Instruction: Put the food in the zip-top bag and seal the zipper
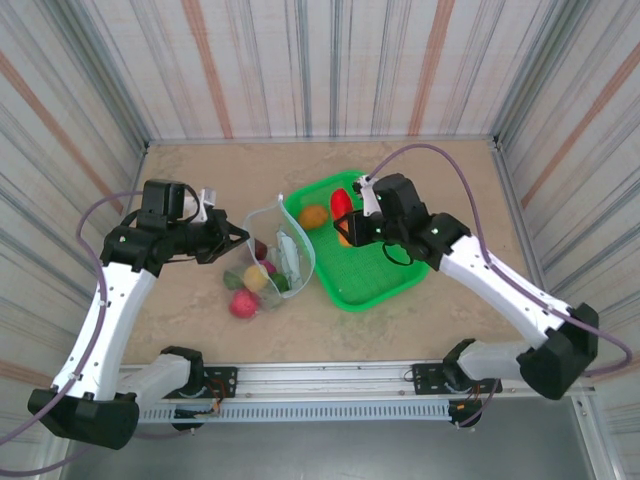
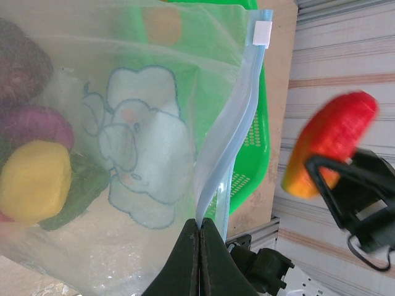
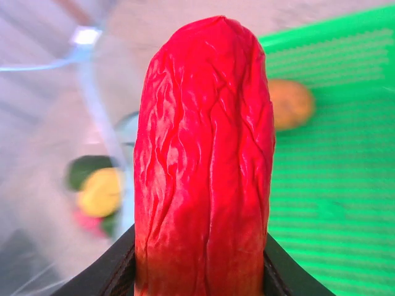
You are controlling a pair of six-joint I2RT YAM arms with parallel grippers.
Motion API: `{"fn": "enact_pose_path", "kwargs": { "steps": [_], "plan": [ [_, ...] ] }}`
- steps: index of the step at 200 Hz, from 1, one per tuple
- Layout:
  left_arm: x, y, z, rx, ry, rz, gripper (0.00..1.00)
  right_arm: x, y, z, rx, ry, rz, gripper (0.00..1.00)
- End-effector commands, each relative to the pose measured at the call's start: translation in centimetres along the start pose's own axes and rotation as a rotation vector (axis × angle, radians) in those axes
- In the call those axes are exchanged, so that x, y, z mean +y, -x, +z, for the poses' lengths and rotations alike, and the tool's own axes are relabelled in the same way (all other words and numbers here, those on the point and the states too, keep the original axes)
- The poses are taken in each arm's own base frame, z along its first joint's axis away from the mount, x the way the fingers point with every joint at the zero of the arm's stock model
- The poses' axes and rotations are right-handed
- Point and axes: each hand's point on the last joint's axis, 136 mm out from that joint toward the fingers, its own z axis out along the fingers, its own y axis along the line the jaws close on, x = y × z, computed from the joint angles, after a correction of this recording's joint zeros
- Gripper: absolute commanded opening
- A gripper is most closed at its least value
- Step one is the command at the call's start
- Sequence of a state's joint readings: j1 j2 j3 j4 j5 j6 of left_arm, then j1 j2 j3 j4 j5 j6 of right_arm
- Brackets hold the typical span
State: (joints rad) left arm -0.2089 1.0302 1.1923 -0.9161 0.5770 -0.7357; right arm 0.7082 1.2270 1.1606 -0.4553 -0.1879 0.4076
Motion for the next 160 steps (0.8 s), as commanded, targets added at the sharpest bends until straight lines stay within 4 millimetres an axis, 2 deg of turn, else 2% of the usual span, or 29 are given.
{"fn": "enact_pose_path", "kwargs": {
  "steps": [1, 22, 39, 60, 84, 122, 143, 160],
  "plan": [
    [-0.8, 0.0, -0.9, -0.024, -0.022, 0.014, 0.0, 4.2, -1.4, -1.4, 0.046, 0.191, -0.039, 0.3],
    [-0.7, 0.0, -1.0, -0.028, -0.02, 0.015, 0.0, 7.1, -2.5, -2.3, 0.104, 0.32, -0.082, 0.3],
    [-0.6, 0.0, -0.9, -0.023, -0.02, 0.008, 0.0, 8.8, -3.9, -2.1, 0.172, 0.368, -0.131, 0.3],
    [-0.7, 0.0, -0.8, -0.021, -0.023, 0.005, 0.0, 9.8, -4.8, -0.9, 0.219, 0.374, -0.142, 0.3],
    [-0.9, -0.1, -0.9, -0.019, -0.026, 0.016, 0.0, 11.1, -4.7, 0.3, 0.228, 0.4, -0.127, 0.31],
    [-1.0, -0.1, -1.0, -0.019, -0.032, 0.021, 0.0, 10.5, -4.3, 3.8, 0.297, 0.302, -0.087, 0.3],
    [-0.8, -0.2, -0.8, -0.015, -0.031, 0.019, 0.0, 11.3, -3.7, 5.4, 0.322, 0.276, -0.053, 0.31],
    [-0.9, -0.2, -0.8, -0.017, -0.035, 0.024, 0.0, 10.9, -3.4, 7.1, 0.351, 0.205, 0.004, 0.3]
  ]
}}
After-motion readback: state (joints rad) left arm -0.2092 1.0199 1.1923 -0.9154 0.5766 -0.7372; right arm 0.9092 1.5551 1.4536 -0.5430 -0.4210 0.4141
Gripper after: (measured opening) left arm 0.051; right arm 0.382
